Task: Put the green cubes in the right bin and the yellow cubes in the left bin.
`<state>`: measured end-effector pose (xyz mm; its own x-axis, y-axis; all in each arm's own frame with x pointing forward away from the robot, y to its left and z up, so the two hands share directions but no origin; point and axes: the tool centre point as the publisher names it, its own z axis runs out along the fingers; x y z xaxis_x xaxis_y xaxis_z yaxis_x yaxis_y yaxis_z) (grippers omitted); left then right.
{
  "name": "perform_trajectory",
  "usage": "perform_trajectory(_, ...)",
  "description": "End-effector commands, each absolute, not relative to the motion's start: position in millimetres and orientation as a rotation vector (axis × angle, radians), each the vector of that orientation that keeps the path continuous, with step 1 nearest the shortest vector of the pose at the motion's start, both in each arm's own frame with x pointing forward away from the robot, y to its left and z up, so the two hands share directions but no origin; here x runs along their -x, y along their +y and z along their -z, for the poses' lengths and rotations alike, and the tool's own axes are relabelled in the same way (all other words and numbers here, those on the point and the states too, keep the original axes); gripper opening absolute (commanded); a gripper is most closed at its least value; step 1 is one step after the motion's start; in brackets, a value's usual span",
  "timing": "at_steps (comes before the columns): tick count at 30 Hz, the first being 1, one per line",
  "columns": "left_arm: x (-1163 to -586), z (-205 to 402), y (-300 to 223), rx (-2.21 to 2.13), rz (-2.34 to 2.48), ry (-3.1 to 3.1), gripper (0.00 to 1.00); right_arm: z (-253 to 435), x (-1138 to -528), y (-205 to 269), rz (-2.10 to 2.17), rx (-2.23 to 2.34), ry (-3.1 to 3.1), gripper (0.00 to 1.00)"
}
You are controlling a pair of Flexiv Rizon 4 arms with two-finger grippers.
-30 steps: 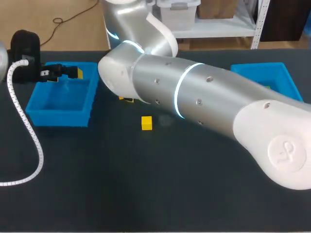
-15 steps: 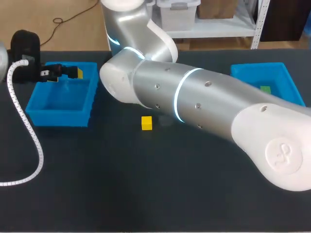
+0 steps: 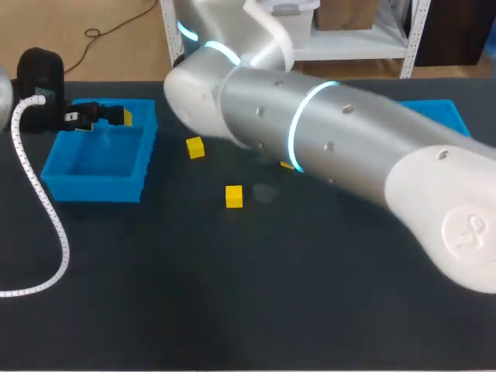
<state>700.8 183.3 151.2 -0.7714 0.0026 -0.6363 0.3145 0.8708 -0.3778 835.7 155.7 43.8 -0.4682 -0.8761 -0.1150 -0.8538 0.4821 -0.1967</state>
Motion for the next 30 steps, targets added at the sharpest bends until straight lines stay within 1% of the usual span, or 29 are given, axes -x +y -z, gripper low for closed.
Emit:
perform_trajectory(1,-700.2,-149.9,184.6,-0.231,0.634,2.376,1.00,-86.0,-833.6,111.7,-0.023,1.344,2.597,0.00)
perform_trajectory(8,-700.2,-149.9,184.6,-0.231,0.634,2.376,1.00,-126.3,-814.2,18.6,-0.033,0.922,2.588,0.00)
perform_trajectory(12,-700.2,-149.9,184.6,-0.231,0.634,2.376,1.00,-142.3,-793.3,-36.7,-0.053,0.723,2.569,0.00)
perform_trajectory(16,-700.2,-149.9,184.6,-0.231,0.634,2.376,1.00,-146.8,-765.6,-81.4,-0.037,0.556,2.578,0.00)
perform_trajectory(22,-700.2,-149.9,184.6,-0.231,0.634,2.376,1.00,-135.3,-729.9,-128.5,-0.059,0.356,2.588,0.00)
perform_trajectory(30,-700.2,-149.9,184.6,-0.231,0.634,2.376,1.00,-115.5,-699.0,-168.1,-0.107,0.156,2.590,0.00)
